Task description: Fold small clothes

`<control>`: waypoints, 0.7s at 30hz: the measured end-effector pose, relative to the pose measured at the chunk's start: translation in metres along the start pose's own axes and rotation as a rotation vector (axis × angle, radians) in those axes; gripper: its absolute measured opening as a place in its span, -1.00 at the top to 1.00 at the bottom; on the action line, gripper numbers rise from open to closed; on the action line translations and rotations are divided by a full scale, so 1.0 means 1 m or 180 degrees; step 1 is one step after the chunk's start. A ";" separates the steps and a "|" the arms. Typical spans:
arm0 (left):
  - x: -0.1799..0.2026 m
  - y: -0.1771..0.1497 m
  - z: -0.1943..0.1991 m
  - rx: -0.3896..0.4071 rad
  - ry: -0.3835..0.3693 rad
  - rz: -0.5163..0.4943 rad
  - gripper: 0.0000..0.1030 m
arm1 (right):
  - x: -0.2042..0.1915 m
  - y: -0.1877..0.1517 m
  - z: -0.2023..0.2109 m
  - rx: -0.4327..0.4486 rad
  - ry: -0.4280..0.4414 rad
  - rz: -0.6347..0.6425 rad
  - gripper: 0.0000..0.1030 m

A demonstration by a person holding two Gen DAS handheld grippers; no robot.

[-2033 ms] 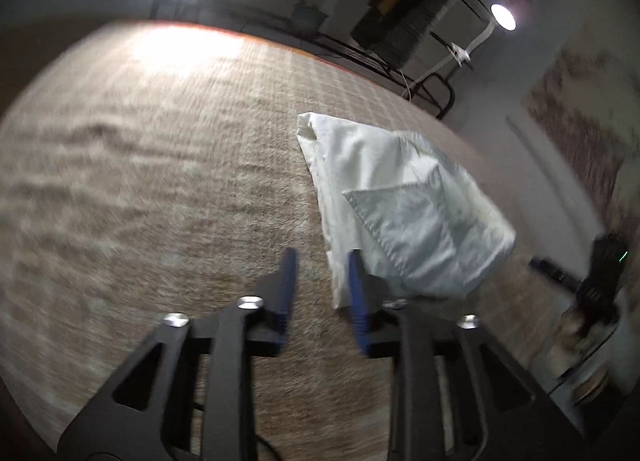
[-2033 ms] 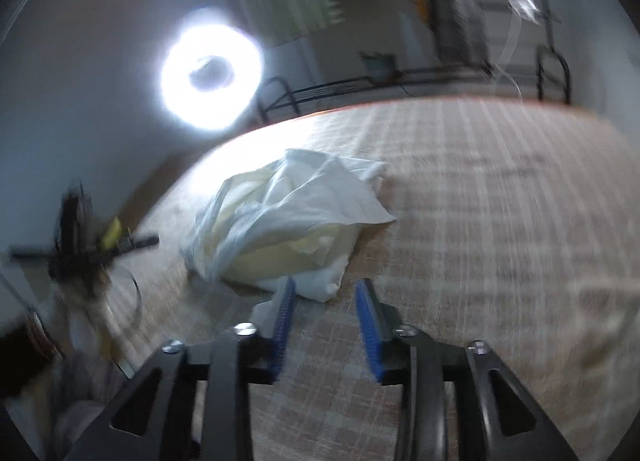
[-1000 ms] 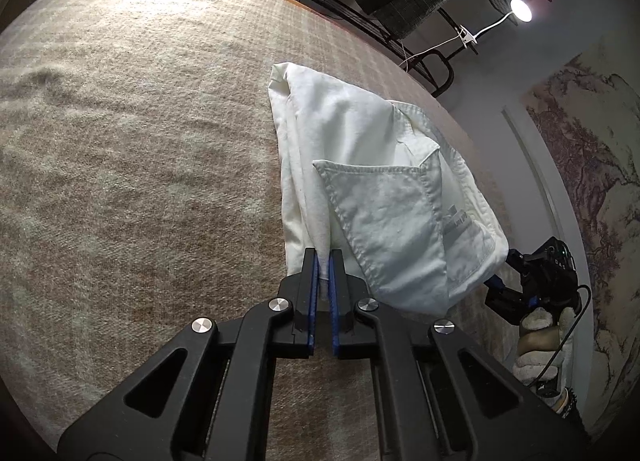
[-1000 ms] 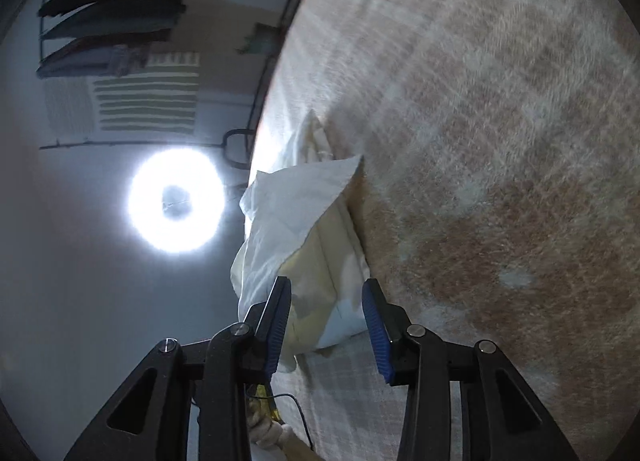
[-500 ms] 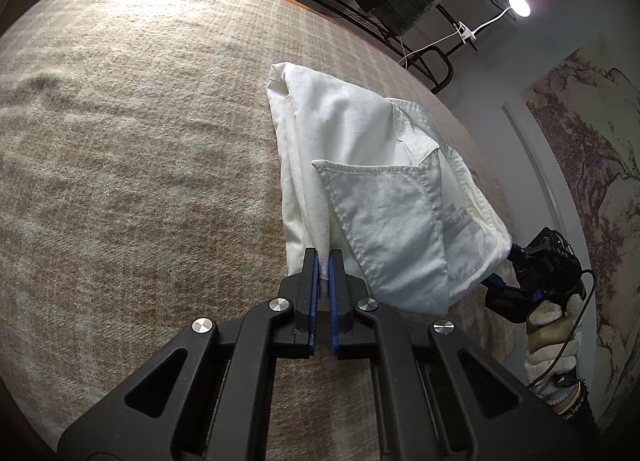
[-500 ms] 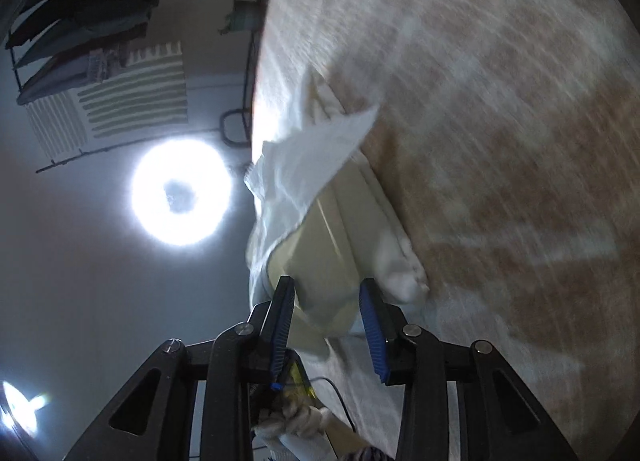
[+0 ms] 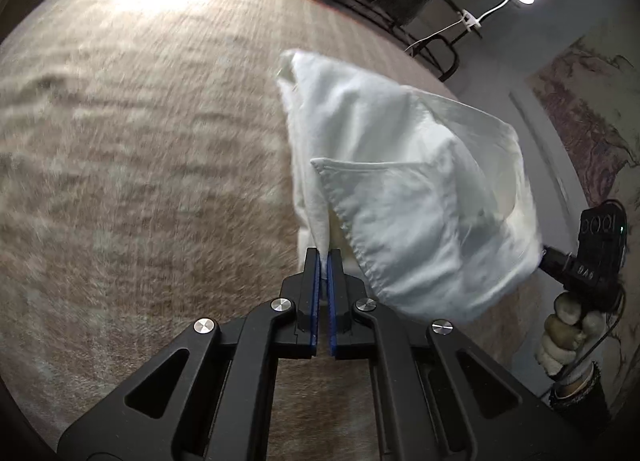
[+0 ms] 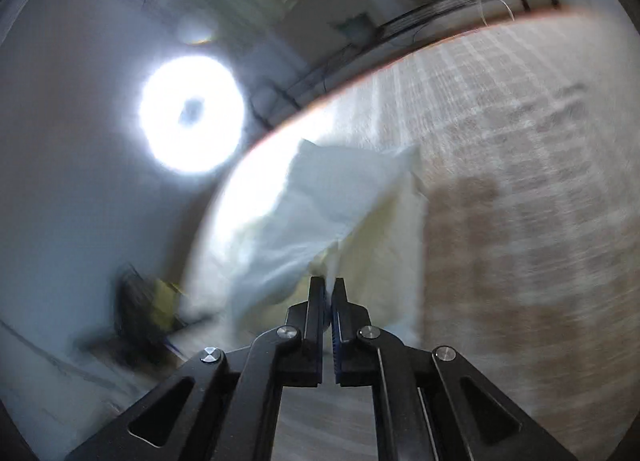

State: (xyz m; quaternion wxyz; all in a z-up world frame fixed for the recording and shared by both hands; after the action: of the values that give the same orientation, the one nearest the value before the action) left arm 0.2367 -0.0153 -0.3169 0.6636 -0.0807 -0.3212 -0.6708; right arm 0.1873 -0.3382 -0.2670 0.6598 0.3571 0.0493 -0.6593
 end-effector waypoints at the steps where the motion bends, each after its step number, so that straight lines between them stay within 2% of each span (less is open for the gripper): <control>1: -0.001 -0.001 -0.001 0.0009 -0.0006 0.0010 0.98 | 0.002 -0.005 -0.008 -0.0086 -0.0174 0.0092 1.00; 3: 0.004 -0.002 -0.001 0.0043 0.0070 -0.0103 0.98 | 0.010 -0.011 -0.019 -0.0137 -0.0432 0.0174 1.00; 6: 0.014 -0.001 0.002 0.0022 0.0167 -0.0258 0.98 | 0.016 -0.012 -0.022 -0.0173 -0.0491 0.0221 0.93; 8: 0.014 0.002 0.007 0.0056 0.0204 -0.0270 0.98 | 0.014 -0.014 -0.018 -0.0262 -0.0548 0.0349 0.62; 9: 0.014 0.003 0.011 0.0083 0.0196 -0.0262 0.98 | 0.010 -0.015 -0.012 -0.0242 -0.0690 0.0460 0.49; 10: 0.013 0.004 0.013 0.0110 0.0205 -0.0259 0.98 | 0.009 -0.017 -0.005 -0.0180 -0.0824 0.0554 0.36; 12: 0.013 0.006 0.019 0.0174 0.0268 -0.0274 0.98 | -0.003 -0.014 0.015 0.0080 -0.0992 0.0657 0.35; 14: 0.015 0.007 0.022 0.0226 0.0268 -0.0275 0.98 | -0.017 -0.013 0.031 0.0311 -0.0931 0.0759 0.21; 16: 0.017 0.008 0.023 0.0237 0.0237 -0.0273 0.98 | -0.034 -0.013 0.030 0.0331 -0.0809 0.0925 0.04; 19: 0.019 0.007 0.024 0.0233 0.0221 -0.0280 0.98 | -0.059 -0.015 0.003 0.0209 -0.0886 0.1223 0.03; 21: 0.018 0.003 0.026 0.0224 0.0222 -0.0305 0.98 | -0.072 -0.023 -0.022 0.0116 -0.1224 0.1478 0.05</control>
State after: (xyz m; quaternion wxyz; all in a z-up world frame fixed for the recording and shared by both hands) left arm 0.2294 -0.0158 -0.2860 0.6439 -0.0184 -0.3247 -0.6926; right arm 0.1668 -0.2632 -0.2540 0.7836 0.2392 -0.1714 -0.5471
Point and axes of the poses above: each gripper's, at about its wrist camera, not at the fingertips, and z roughly against the way its jaws point, x to its right, y to its top, the point moved 2 cm from there along -z, roughly the way its jaws point, and after that the axes turned 5 degrees about -x, right-handed, at the moved point
